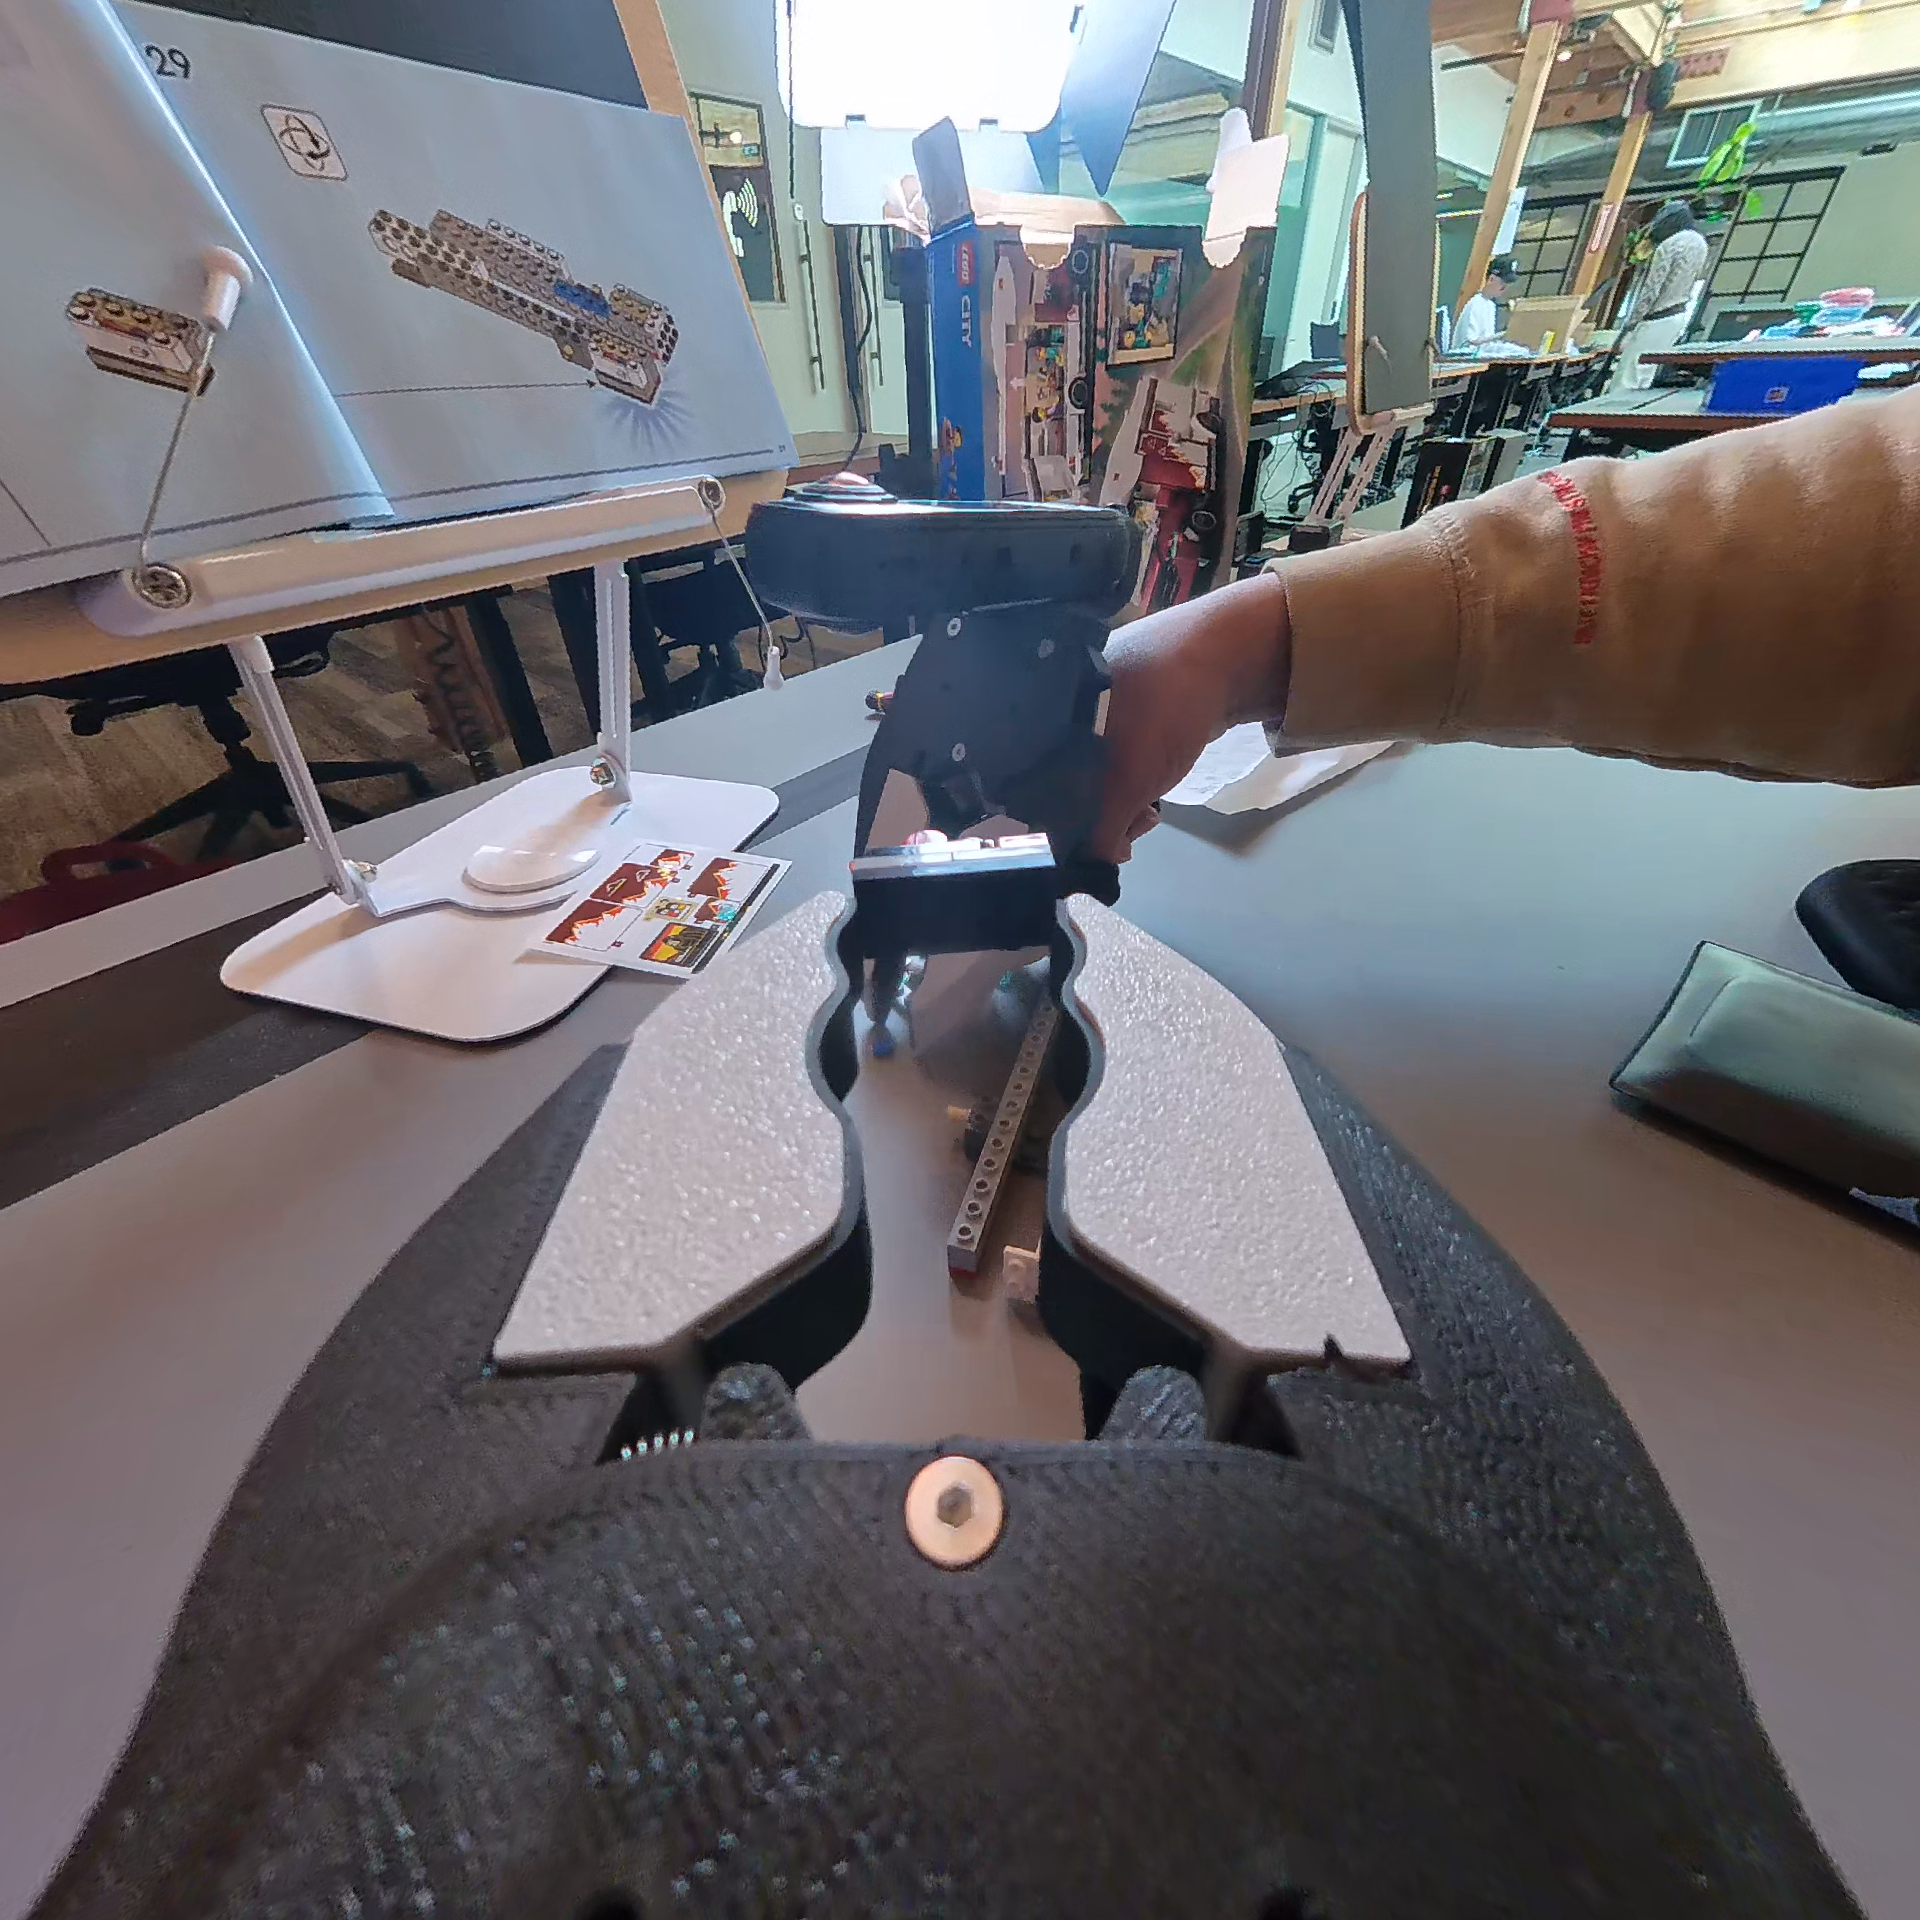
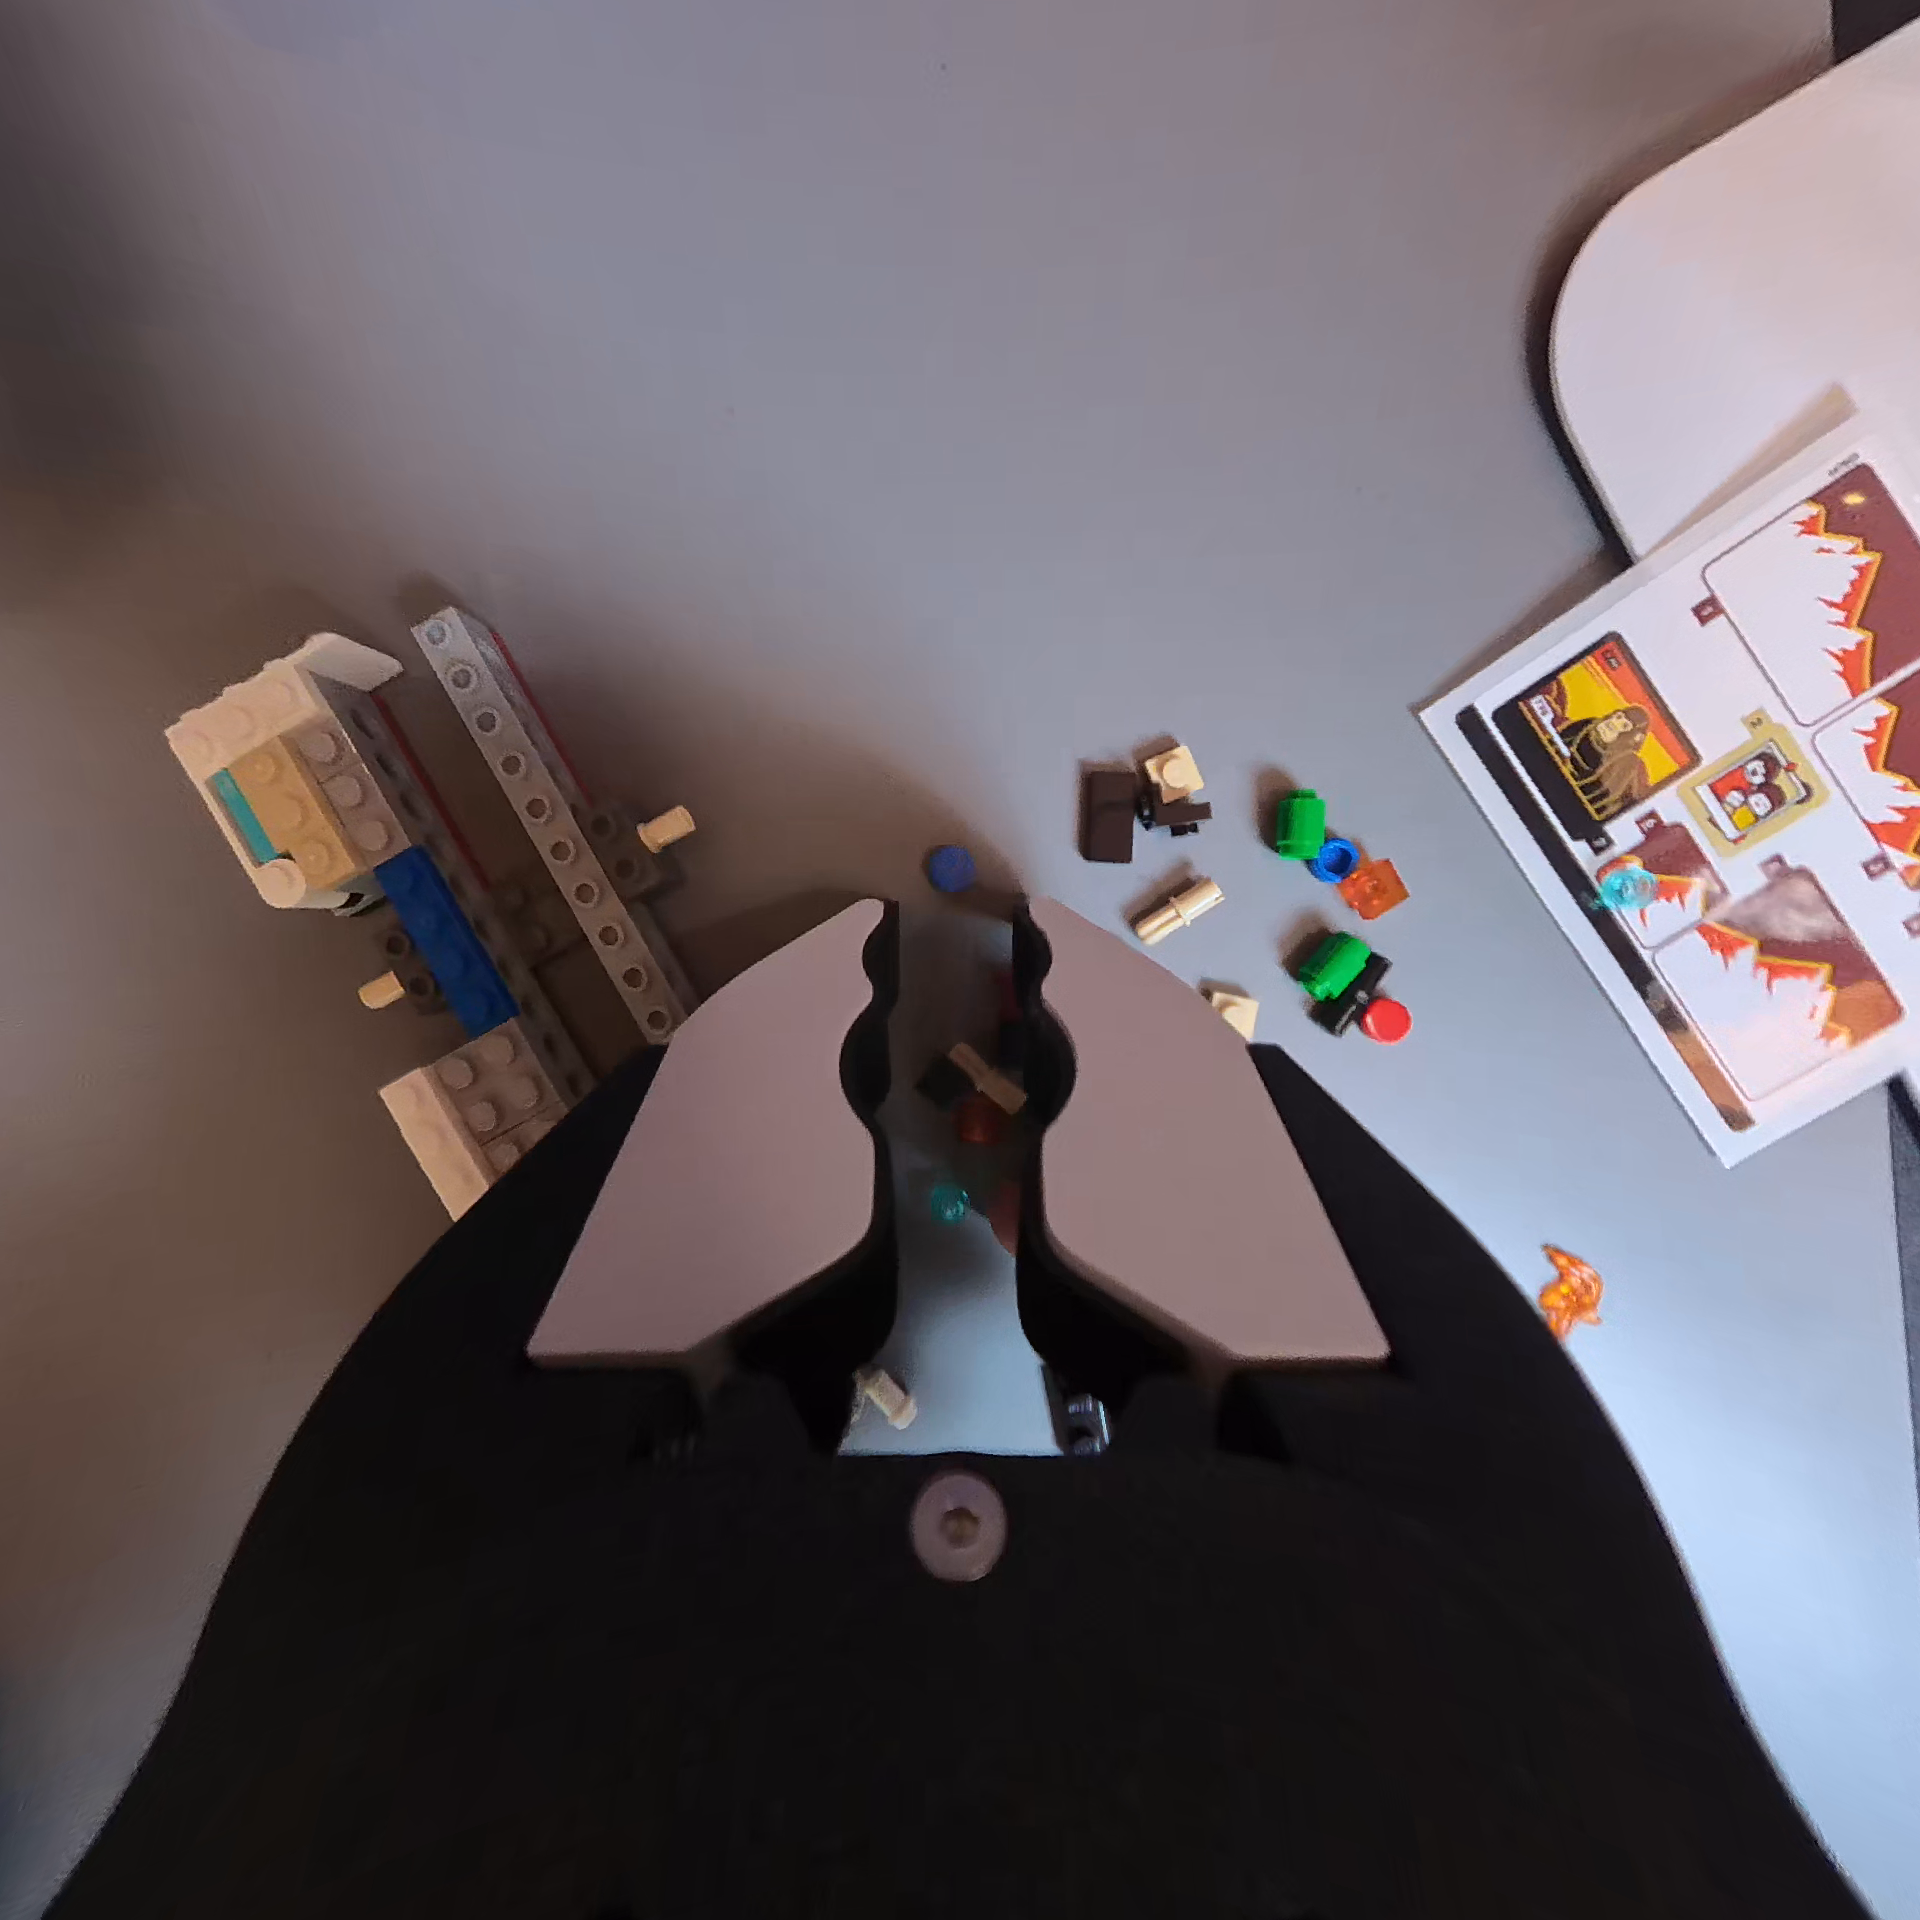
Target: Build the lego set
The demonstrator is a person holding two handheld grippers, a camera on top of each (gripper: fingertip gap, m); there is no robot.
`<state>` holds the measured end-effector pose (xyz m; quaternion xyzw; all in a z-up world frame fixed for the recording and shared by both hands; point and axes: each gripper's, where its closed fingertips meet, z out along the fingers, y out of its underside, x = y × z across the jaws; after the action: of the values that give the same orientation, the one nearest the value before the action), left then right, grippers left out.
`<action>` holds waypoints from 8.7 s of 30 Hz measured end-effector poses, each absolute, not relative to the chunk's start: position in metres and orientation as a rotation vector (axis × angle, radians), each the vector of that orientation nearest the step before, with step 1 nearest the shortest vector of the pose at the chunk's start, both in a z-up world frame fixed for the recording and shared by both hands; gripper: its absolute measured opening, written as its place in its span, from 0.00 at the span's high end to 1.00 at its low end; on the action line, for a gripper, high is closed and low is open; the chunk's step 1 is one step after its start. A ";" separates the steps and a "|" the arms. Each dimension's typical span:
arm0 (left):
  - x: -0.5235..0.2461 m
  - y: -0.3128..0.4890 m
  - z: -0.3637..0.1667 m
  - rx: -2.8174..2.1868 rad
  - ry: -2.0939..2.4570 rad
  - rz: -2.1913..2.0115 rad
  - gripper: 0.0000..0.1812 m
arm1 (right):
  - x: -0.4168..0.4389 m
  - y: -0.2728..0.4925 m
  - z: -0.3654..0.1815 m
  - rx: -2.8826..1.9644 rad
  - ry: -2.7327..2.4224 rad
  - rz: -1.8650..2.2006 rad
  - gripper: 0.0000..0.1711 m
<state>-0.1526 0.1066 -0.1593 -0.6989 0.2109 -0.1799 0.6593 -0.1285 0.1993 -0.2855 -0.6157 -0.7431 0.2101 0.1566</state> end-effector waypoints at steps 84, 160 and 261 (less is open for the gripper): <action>-0.086 0.043 -0.123 -1.391 0.598 -1.280 0.81 | -0.087 0.034 -0.125 -0.529 -1.836 0.305 0.76; -0.062 0.010 -0.124 -1.413 0.681 -1.606 0.81 | -0.078 0.008 -0.124 -0.475 -1.853 0.347 0.87; -0.175 0.056 -0.108 -1.445 0.539 -0.337 0.80 | 0.013 0.121 -0.174 -1.373 -1.078 0.892 0.87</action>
<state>-0.1754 0.0563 -0.1084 -0.6499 0.2423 -0.1516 0.7042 0.0131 0.1210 -0.1740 -0.5817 -0.4567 0.3778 0.5571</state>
